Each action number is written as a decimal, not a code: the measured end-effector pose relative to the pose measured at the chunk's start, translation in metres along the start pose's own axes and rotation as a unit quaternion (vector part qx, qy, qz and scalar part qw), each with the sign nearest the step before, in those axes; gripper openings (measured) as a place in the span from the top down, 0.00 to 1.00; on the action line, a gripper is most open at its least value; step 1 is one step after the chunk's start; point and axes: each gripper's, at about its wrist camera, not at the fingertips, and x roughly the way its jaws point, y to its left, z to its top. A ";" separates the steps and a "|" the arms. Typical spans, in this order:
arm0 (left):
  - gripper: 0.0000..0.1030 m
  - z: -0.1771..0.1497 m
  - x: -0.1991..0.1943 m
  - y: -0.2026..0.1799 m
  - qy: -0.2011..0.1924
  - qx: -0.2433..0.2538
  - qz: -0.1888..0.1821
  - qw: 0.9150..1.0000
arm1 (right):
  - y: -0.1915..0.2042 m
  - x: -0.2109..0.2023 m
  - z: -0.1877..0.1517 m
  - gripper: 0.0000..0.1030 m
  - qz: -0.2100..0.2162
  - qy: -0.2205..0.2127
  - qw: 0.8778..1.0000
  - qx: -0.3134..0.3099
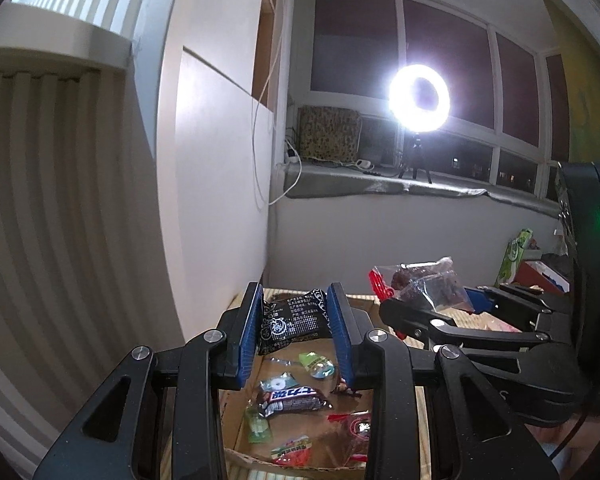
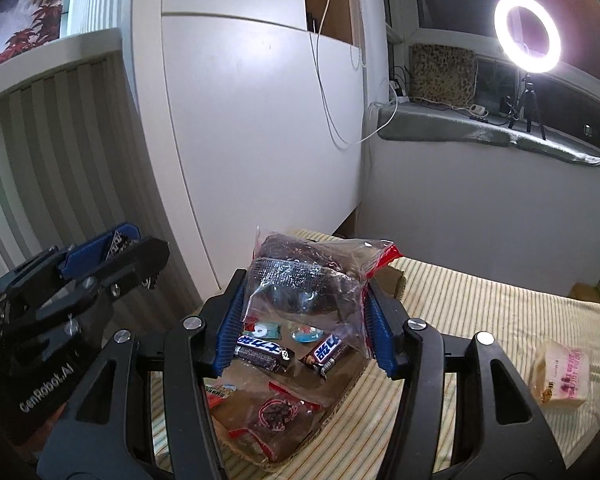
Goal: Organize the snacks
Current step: 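Carry the bag and candy over the box and open both grippers, then move both open grippers from the box to the packaged bread loaf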
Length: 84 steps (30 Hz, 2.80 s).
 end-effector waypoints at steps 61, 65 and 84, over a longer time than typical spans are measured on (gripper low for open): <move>0.25 -0.013 0.025 -0.116 0.028 0.098 -0.029 0.994 | -0.167 -0.089 -0.075 0.24 -0.085 -0.034 0.989 0.117; 0.25 -0.017 0.027 -0.155 0.030 0.129 -0.059 0.989 | -0.209 -0.119 -0.101 0.22 -0.119 -0.034 0.980 0.156; 0.25 -0.033 0.037 -0.217 0.056 0.167 -0.118 0.977 | -0.253 -0.134 -0.132 0.22 -0.157 -0.022 0.969 0.191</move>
